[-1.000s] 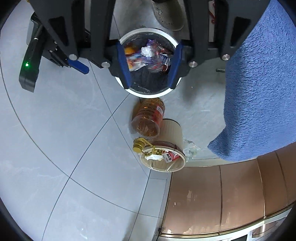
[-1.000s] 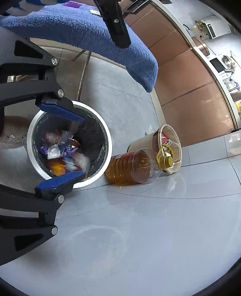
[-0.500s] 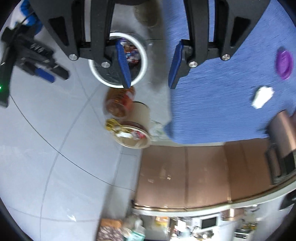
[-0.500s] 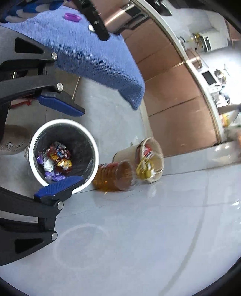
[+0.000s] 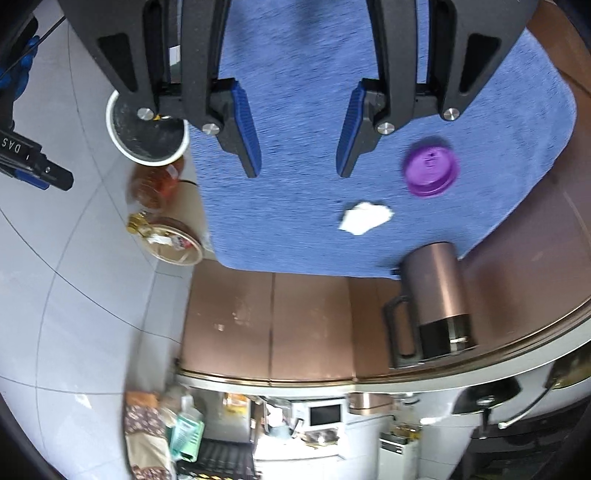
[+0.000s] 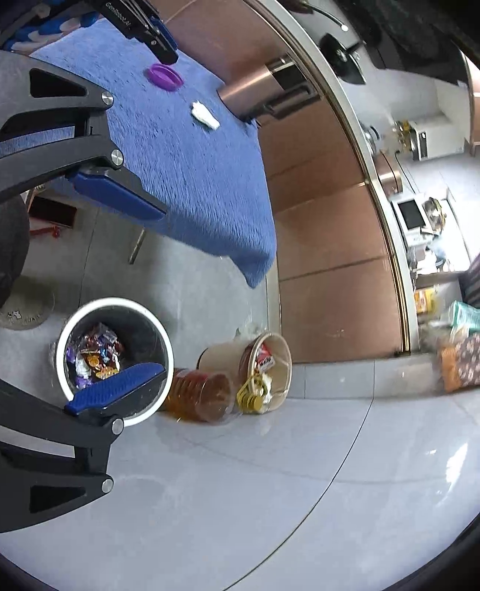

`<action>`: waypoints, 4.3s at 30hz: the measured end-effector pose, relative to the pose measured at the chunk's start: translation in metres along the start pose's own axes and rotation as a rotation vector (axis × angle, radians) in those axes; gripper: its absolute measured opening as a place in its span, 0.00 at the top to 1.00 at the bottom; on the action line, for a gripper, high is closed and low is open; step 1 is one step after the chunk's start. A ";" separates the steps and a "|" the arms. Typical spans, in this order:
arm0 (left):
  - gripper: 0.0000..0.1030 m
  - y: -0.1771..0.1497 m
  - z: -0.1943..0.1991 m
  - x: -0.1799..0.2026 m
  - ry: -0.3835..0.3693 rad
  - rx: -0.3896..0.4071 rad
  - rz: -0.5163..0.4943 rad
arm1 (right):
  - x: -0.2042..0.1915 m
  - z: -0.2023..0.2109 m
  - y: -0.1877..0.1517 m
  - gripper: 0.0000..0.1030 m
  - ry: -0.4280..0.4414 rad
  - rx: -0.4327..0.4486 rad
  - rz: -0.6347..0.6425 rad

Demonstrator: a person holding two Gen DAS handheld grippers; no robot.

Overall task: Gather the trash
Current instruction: 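Move both tools back toward the purple lid and white tissue, then grasp the purple lid rim with the left tool while the right tool grasps the white tissue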

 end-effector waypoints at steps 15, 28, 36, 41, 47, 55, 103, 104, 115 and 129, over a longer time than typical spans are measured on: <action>0.60 -0.025 0.034 -0.064 0.082 0.029 0.099 | -0.075 0.013 -0.002 0.22 0.021 -0.003 0.149; 0.60 -0.037 0.080 -0.070 0.119 0.089 0.116 | -0.094 0.052 -0.005 0.21 0.071 0.054 0.191; 0.60 -0.043 0.103 -0.068 0.138 0.120 0.120 | -0.093 0.079 -0.006 0.21 0.086 0.093 0.199; 0.60 -0.044 0.106 -0.074 0.149 0.121 0.128 | -0.094 0.083 -0.004 0.21 0.093 0.096 0.200; 0.60 -0.046 0.093 -0.089 0.154 0.103 0.149 | -0.103 0.072 0.000 0.21 0.084 0.082 0.221; 0.60 -0.057 0.067 -0.119 0.173 0.053 0.194 | -0.128 0.041 0.003 0.21 0.070 0.031 0.267; 0.60 -0.028 -0.142 -0.213 0.107 -0.188 0.281 | -0.293 -0.234 0.035 0.21 0.304 -0.236 0.371; 0.60 -0.027 -0.147 -0.213 0.101 -0.195 0.284 | -0.295 -0.239 0.036 0.21 0.307 -0.244 0.364; 0.61 -0.029 -0.161 -0.201 0.115 -0.231 0.221 | -0.322 -0.276 0.026 0.24 0.315 -0.302 0.381; 0.94 -0.028 -0.156 -0.198 0.140 -0.214 0.191 | -0.319 -0.264 0.020 0.85 0.316 -0.267 0.414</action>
Point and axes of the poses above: each gripper's, at about its wrist camera, not at the fingertips, and z roughly against the way its jaws point, x to its right, y to its top, the point moved 1 cm from there along -z, roughly the way its jaws point, and after that the axes turned 4 degrees about x, right-handed, at the moved point
